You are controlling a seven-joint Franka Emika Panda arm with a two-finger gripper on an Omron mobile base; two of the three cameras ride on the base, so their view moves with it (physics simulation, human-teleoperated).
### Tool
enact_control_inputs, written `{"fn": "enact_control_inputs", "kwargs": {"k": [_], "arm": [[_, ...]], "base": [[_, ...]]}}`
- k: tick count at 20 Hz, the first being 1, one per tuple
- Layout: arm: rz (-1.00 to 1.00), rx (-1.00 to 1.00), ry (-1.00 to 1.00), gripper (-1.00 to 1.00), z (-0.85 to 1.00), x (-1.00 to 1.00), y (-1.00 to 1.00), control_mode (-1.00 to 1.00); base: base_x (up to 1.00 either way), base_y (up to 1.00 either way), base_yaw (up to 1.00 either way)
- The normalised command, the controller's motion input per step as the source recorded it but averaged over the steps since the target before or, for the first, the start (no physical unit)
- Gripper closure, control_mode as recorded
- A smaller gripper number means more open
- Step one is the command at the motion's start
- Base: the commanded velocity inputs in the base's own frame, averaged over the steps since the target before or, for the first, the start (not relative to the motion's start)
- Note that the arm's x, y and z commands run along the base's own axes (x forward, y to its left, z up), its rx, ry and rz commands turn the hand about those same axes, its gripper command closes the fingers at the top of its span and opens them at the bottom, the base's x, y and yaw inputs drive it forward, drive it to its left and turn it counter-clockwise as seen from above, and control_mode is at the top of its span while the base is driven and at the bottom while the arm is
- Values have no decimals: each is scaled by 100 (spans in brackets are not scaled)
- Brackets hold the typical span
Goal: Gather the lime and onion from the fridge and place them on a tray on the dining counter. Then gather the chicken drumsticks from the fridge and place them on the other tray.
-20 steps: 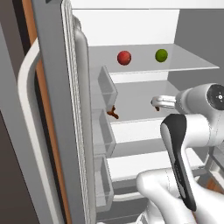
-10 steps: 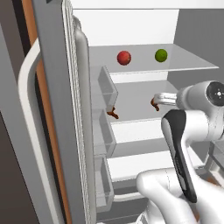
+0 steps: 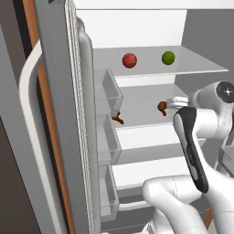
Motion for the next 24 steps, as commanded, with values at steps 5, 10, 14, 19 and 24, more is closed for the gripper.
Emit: {"fn": "enact_control_inputs", "kwargs": {"k": [5, 10, 14, 19, 24], "arm": [[0, 0, 5, -100, -34, 43, -15, -100], [0, 0, 11, -100, -29, 60, -2, -100], [0, 0, 0, -100, -1, 35, 0, -100], [0, 0, 7, -100, -6, 54, 0, -100], [0, 0, 7, -100, -14, 53, 0, -100]], "base": [[0, 0, 0], [0, 0, 0], [0, 0, 0], [0, 0, 0], [0, 0, 0]]}}
